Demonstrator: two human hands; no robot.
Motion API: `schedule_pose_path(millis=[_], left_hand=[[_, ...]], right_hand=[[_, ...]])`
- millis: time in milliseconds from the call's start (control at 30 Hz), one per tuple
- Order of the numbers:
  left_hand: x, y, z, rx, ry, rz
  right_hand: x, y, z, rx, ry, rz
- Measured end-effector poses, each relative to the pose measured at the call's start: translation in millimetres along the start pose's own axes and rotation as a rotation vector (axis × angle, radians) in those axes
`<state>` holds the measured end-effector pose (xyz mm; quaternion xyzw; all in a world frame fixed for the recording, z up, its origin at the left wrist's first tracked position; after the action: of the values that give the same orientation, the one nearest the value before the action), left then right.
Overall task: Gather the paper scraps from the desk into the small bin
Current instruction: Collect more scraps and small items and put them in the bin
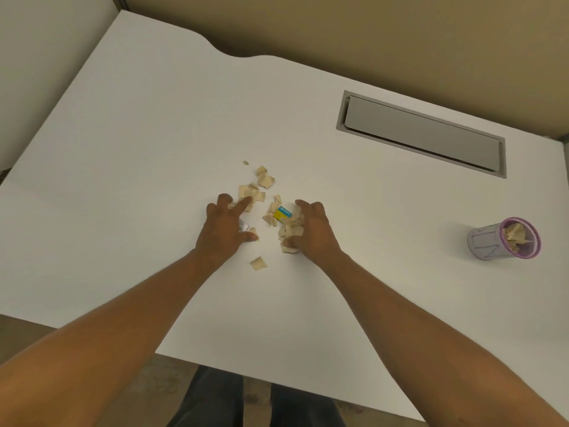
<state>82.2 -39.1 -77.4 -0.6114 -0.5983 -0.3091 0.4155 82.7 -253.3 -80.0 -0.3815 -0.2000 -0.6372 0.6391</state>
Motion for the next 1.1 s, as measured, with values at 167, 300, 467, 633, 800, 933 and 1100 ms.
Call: schedule_pose_path(millis=[167,300,467,633,800,933,1100], left_hand=[[11,4,-7,-0.053,0.162,-0.100],[5,0,-4,-0.090,0.382,-0.077],[-9,-3,-11,-0.059,0.204,0.058],[-12,-12,-17,-0.107,0.046,-0.051],[-11,-7,-17,-0.058,-0.078,-0.093],[-2,0,-20,0.208,-0.389,-0.120],[1,4,-69,0.329,-0.794,-0.021]], right_hand=[[6,1,15,0.160,-0.328,-0.038],[-18,-10,21,0.329,-0.557,0.049],[-30,-20,32,0.449,-0.520,0.010],[-32,-22,30,0.522,-0.500,-0.068],[-17,-4,20,0.167,-0.150,-0.088],[10,2,-6,-0.313,0.368,-0.201],[50,-5,-28,-0.556,0.901,-0.146]])
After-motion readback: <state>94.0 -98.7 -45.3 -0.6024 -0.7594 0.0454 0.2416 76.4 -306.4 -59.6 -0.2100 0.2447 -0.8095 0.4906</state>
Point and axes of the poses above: each hand's wrist, its own y-axis towards the middle knuckle, its own x-axis out of the back of the hand, z = x × y, the point moved 6 cm from there along y, towards the middle knuckle, and after that the axes turned 14 degrees about -z, right-handed, at the moved point
